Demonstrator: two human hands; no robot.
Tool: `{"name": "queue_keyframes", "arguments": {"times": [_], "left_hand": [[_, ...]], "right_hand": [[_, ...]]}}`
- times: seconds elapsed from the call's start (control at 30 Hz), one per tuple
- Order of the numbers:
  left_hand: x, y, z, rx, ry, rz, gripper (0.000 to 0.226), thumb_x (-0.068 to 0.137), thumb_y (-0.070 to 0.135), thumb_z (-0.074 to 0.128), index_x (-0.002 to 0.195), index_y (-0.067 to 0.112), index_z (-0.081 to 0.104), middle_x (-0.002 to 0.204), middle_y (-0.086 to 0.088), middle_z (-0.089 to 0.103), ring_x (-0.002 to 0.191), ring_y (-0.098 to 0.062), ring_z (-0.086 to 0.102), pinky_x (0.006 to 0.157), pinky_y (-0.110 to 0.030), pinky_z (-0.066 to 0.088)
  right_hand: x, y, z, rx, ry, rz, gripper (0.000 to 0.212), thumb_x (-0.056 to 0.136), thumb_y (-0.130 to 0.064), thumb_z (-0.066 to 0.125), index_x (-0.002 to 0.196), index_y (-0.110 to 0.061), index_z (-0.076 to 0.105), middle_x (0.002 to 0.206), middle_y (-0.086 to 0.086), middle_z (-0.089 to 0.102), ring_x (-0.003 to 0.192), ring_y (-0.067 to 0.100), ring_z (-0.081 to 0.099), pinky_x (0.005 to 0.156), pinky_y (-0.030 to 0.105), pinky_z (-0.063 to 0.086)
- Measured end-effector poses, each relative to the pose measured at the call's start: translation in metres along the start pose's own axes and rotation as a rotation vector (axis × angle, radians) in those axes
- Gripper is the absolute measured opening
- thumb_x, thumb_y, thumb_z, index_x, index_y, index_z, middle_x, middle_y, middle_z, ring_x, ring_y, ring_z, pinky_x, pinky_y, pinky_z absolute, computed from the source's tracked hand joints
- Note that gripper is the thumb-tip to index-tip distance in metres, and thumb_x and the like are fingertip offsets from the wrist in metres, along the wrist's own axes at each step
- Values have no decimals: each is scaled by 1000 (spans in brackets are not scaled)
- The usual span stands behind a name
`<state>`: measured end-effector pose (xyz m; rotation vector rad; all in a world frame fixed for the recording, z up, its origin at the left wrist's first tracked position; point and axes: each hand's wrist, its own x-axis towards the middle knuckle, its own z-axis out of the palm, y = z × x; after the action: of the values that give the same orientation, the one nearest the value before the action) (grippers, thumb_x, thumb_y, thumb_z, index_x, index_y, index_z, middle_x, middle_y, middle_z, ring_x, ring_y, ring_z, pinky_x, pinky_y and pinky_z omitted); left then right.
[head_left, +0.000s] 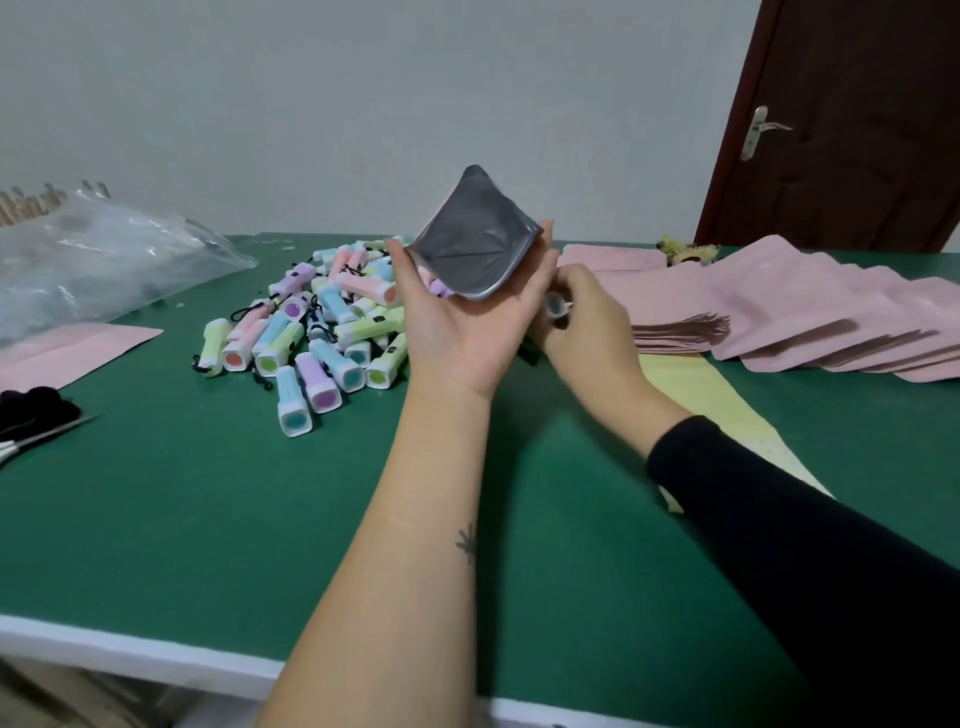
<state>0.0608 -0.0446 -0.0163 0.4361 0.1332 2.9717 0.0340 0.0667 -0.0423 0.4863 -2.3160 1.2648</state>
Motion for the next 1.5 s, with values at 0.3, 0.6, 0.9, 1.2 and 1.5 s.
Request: {"name": "queue_keyframes", "arguments": {"times": [0.3,0.6,0.9,1.2,1.5], "left_hand": [[1,-37,-6,208,115,-74,90,86,75,45,146,8,43,147,-21,46,135,-38,44,100,-55,44],[-7,-56,-5,232,113,-137,74,91,68,46,107,-2,64,93,-20,71,81,-32,73,68,-40,62],[-7,-59,-2,217,143,-142,74,89,68,48,104,-3,64,89,-19,72,79,-30,73,69,-37,62],[-7,-67,7,147,161,-105,84,90,69,46,143,4,46,138,-21,54,126,-35,52,102,-48,45],[-6,-63,11,113,141,-232,96,87,75,46,143,-3,40,136,-31,49,128,-47,45,91,-54,46]], "right_hand": [[-3,-13,-86,268,644,-181,30,96,-10,55,124,-2,51,120,5,46,105,8,51,89,15,45],[-25,-10,-47,-128,338,-670,13,82,-2,67,92,3,60,107,13,66,98,30,62,82,38,43],[-20,-5,-51,-354,276,-632,7,88,-11,65,87,-5,68,103,5,72,96,24,68,112,45,18],[-9,2,-73,-207,419,-405,43,88,2,42,123,-6,64,129,16,58,117,33,55,103,54,36],[0,53,-63,-122,-11,82,50,92,0,52,137,-20,48,137,6,47,126,22,45,106,39,41]]}}
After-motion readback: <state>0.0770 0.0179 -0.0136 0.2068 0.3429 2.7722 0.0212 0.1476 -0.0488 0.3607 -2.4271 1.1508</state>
